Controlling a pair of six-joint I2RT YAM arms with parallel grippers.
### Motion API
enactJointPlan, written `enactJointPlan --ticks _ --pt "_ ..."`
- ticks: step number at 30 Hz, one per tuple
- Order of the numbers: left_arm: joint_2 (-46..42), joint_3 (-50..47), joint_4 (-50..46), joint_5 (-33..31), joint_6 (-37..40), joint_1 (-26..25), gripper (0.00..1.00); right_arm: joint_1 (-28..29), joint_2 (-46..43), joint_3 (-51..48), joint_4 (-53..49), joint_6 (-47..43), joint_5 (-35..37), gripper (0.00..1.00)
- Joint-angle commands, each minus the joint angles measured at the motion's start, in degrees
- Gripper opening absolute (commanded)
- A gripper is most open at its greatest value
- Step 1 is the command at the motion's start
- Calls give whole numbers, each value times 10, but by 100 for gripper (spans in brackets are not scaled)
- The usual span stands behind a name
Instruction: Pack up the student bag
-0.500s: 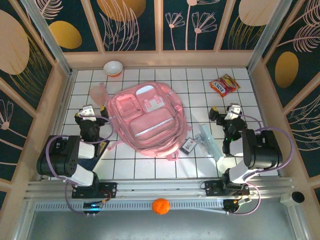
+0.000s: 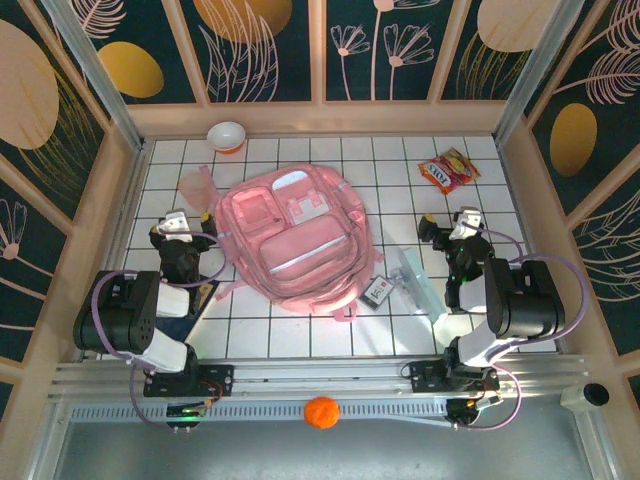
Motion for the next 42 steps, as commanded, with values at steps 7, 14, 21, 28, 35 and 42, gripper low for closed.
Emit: enactJointPlan --ticks 7,14,21,28,35,42 --pt "-4 5 9 6 -10 3 99 3 2 7 5 4 8 99" --pt "-4 5 10 7 -10 3 99 3 2 6 7 4 8 99" --pt "-69 67 -158 27 -6 3 99 4 -50 7 -35 6 19 99" --pt "-201 145 -390 8 -83 3 99 3 -217 127 -355 51 10 99" --pt "-267 248 -669 84 -172 2 87 12 -194 384 -766 112 -55 99" --pt "-220 284 -796 276 -280 2 67 131 -150 441 -887 216 -55 99"
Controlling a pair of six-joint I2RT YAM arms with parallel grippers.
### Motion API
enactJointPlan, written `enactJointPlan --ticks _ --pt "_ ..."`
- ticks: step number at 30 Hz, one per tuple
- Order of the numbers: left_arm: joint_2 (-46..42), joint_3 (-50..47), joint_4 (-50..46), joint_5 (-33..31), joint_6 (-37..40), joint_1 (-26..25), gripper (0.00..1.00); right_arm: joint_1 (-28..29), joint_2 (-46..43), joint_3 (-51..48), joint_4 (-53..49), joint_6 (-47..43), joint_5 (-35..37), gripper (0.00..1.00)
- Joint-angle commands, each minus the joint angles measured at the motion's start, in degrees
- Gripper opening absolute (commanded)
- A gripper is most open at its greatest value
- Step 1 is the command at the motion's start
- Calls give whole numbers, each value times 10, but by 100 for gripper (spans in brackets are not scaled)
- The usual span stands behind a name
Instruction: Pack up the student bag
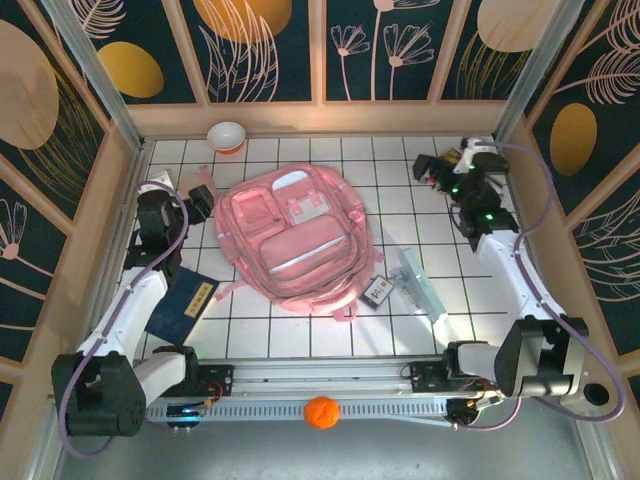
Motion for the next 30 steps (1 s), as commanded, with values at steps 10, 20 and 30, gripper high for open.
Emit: enactJointPlan --ticks 10,20,30 --pt "73 -86 -10 237 -136 1 45 233 132 -25 -87 174 23 66" --pt "170 -84 63 257 -136 -15 35 303 193 -75 -36 268 36 54" --pt "297 0 83 221 -111 -42 36 400 190 -113 35 391 60 53"
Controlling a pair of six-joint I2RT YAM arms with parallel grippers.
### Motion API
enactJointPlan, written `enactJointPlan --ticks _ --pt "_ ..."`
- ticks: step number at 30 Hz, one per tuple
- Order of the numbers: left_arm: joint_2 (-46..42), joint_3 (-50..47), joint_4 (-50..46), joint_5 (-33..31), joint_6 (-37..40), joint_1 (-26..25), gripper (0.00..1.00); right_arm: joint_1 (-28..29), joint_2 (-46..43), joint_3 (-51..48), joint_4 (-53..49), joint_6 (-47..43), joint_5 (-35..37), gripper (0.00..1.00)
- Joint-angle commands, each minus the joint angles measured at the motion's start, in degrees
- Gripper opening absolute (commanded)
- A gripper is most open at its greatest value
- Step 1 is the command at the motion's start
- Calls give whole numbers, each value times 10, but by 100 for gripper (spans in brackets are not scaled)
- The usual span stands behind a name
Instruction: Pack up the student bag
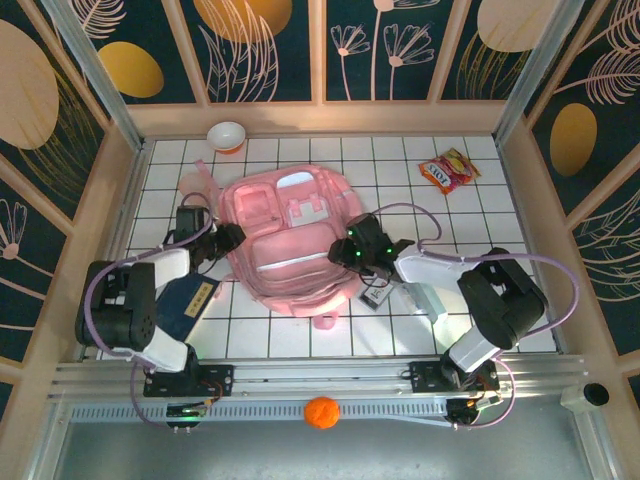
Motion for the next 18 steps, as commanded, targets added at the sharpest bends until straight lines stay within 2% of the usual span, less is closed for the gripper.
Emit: enactJointPlan --ticks 1,6,11,15,18 --pt "45 46 18 11 15 -23 36 30 2 -11 33 61 -5 53" --pt "66 87 7 -3 34 -39 39 36 -12 -4 47 70 11 52" --pt "-60 94 -46 -65 89 -41 48 43 -92 9 -29 37 86 57" --pt "-175 108 -113 -125 231 -63 51 32 -182 -11 -49 -11 106 62" --pt "-233 108 -140 -152 353 -96 53 19 -251 -40 -20 -62 107 65"
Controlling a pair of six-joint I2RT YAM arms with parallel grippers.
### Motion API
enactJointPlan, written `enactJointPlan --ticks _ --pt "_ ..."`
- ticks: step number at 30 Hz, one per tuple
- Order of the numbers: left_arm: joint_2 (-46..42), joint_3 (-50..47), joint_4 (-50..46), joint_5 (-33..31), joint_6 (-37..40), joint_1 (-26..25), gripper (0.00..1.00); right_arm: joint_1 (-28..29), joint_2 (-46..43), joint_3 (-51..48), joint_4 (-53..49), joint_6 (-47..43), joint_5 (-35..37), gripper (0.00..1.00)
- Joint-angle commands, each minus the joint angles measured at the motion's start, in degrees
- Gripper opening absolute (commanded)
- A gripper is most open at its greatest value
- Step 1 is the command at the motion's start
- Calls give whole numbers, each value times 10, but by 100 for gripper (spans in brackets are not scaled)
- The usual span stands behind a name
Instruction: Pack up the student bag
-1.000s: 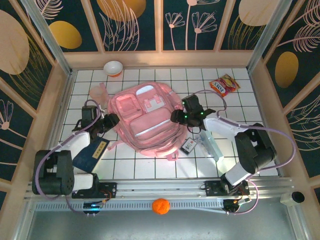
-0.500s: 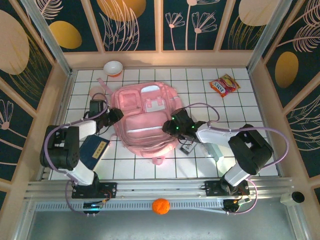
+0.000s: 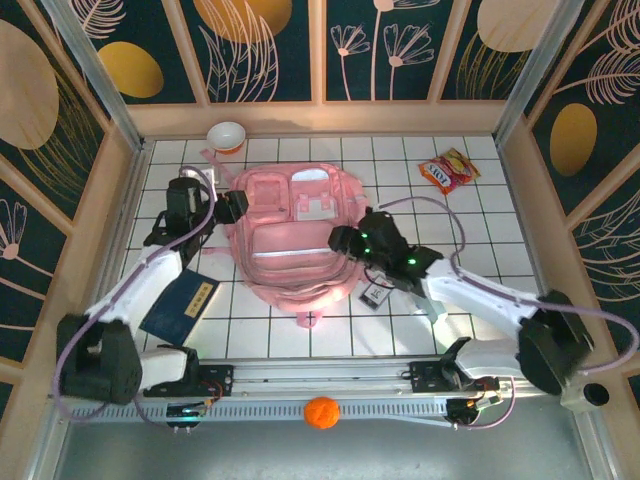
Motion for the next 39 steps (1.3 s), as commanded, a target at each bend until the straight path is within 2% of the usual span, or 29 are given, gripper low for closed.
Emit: enactJointPlan --ticks 1,4,6,12,16,19,24,32,33,35,37,39 --pt "-50 3 -55 -41 188 -37 53 -16 -66 -40 23 -71 25 66" --pt "-68 -11 -57 -38 286 -87 56 -45 -118 -80 57 -97 8 66" --pt "-59 -16 -68 -11 351 -122 58 -62 -150 -102 72 -111 2 66" --pt "28 -12 -122 78 510 -215 58 -78 -225 -148 100 -154 -9 65" --pt "78 -6 -125 102 580 -246 58 -78 -256 -171 110 -162 -11 65" --pt "103 -9 -120 118 648 -254 64 -78 -270 -185 115 -159 -8 65" --pt "155 1 -119 101 687 -256 70 -78 -273 -189 108 -159 -11 65" --pt "207 4 -28 7 643 -260 72 -78 -273 -198 116 -158 -11 65" --pt "210 4 -18 -3 636 -260 70 -78 -274 -199 117 -158 -12 65" --pt "209 7 -17 -8 630 -260 55 -78 -274 -200 116 -160 -13 65" --pt "189 7 -18 7 627 -260 25 -78 -274 -197 100 -158 1 66" --pt "152 2 -19 26 629 -259 0 -79 -273 -189 70 -167 22 66"
